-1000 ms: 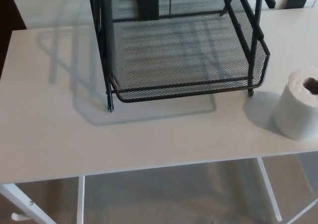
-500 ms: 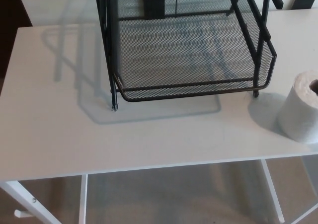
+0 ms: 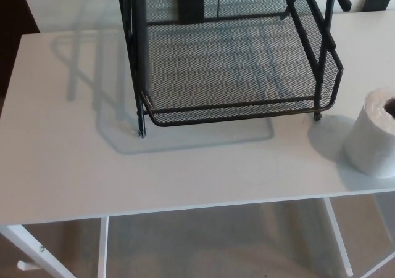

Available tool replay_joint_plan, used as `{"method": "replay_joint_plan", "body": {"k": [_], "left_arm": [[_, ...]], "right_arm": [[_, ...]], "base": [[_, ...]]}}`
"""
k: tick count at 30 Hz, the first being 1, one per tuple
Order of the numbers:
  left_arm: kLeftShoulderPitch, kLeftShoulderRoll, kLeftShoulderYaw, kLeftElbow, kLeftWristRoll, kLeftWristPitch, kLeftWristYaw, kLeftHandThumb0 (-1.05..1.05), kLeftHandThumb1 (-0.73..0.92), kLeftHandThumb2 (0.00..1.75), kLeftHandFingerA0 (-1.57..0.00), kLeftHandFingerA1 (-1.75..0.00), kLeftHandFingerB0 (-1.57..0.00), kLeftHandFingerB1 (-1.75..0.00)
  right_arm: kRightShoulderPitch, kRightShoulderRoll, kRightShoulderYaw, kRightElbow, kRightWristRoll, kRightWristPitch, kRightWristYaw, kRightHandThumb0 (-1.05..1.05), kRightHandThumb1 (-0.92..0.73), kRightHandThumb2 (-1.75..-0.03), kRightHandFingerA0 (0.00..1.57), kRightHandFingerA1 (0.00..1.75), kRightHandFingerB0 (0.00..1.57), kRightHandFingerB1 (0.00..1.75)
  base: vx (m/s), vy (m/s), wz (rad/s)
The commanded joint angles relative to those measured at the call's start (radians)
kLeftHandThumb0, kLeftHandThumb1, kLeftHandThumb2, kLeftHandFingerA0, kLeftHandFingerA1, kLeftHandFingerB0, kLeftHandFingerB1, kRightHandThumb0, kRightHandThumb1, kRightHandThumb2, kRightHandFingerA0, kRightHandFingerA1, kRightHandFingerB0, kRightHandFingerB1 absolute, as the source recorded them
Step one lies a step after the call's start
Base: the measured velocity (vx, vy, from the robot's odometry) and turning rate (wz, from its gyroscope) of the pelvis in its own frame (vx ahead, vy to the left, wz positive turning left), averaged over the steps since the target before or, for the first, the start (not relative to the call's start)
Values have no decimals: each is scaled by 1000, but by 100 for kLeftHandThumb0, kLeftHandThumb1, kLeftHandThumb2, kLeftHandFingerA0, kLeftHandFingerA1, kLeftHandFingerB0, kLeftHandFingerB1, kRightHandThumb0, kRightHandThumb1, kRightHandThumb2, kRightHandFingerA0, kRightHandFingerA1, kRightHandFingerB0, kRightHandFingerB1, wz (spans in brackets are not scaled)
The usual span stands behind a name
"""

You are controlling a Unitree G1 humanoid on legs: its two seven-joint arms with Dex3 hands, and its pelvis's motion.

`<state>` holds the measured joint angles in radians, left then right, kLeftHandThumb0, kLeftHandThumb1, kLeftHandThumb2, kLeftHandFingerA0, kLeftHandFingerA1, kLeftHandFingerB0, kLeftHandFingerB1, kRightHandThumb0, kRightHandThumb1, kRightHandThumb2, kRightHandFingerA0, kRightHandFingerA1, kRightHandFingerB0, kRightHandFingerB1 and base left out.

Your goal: The robot walks towards a desk on which a file tray is kept in the middle and a toilet paper roll is kept on its right. The robot uses its right hand to hook on finger in the gap of the roll and grabs it, lifts it and places it on the tray.

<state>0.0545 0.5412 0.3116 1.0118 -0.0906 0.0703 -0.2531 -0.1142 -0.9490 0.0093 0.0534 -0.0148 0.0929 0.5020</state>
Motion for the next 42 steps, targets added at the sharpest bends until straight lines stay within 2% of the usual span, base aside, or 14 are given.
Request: {"method": "replay_joint_plan", "body": {"k": [1,3,5,8,15,16,21,23,25,28,31,33,36,42], "left_arm": [[-7,25,6,18,-7,-33,-14,-74,37,113,-40,-84,-17,-71],[-6,26,6,22,-5,-37,-14,-105,71,76,-52,-104,-42,-97],[-12,26,5,32,-4,-33,-9,-75,41,116,-34,-82,-15,-71],[-21,27,-1,43,3,-30,-2,-104,55,113,-60,-98,-48,-90],[-31,30,-7,66,6,-33,7,-102,70,78,-53,-104,-44,-97],[-28,32,-10,62,7,-38,0,-75,43,117,-39,-84,-14,-70],[-23,36,-15,70,6,-53,-19,-104,55,114,-60,-98,-47,-90],[-21,36,-18,68,8,-54,-17,-73,43,117,-35,-82,-15,-70],[-11,38,-21,46,6,-48,-20,-104,55,114,-60,-99,-49,-91],[-20,37,-21,69,6,-61,-21,-101,70,82,-47,-103,-40,-95],[-27,37,-25,89,10,-74,-20,-72,43,117,-33,-81,-16,-72],[-29,38,-30,97,14,-81,-20,-101,70,82,-48,-103,-40,-97],[-20,38,-33,83,13,-81,-20,-73,45,119,-32,-80,-15,-71],[-24,42,-57,106,30,-94,-7,-96,73,84,-49,-100,-41,-93]], "right_arm": [[7,-28,42,-8,-99,14,43,-50,-36,-80,0,42,0,33],[1,-25,51,-2,-119,7,40,-52,-52,-60,5,35,9,22],[-8,-29,61,-8,-136,21,54,-48,-35,-79,0,42,0,34],[-19,-37,76,-15,-166,39,71,-55,-48,-68,3,35,6,23],[-57,-37,110,-27,-230,48,81,-46,-52,-60,3,29,2,20],[-69,-33,118,-20,-243,38,76,-49,-51,-61,3,30,2,18],[-107,-3,119,-14,-251,38,71,-52,-45,-71,4,37,3,16],[-112,8,110,2,-238,15,71,-51,-46,-73,3,39,3,18],[-122,11,113,7,-249,-7,66,-49,-55,-57,12,39,0,27],[-119,18,106,-1,-243,-31,66,-48,-55,-56,15,41,1,27],[-119,15,114,-19,-258,-24,78,-50,-57,-57,13,38,2,26],[-121,16,121,-23,-266,-18,87,-50,-57,-57,13,37,3,26],[-124,12,156,-19,-315,-42,80,-53,-58,-57,29,44,3,26],[-141,9,214,-8,-386,-29,82,-55,-57,-59,38,50,9,23]], "base": [[0,0,0],[0,0,0],[0,0,0],[0,0,0],[0,0,0],[0,0,0],[0,0,0],[0,0,0],[0,0,0],[0,0,0],[0,0,0],[0,0,0],[0,0,0],[0,0,0]]}}
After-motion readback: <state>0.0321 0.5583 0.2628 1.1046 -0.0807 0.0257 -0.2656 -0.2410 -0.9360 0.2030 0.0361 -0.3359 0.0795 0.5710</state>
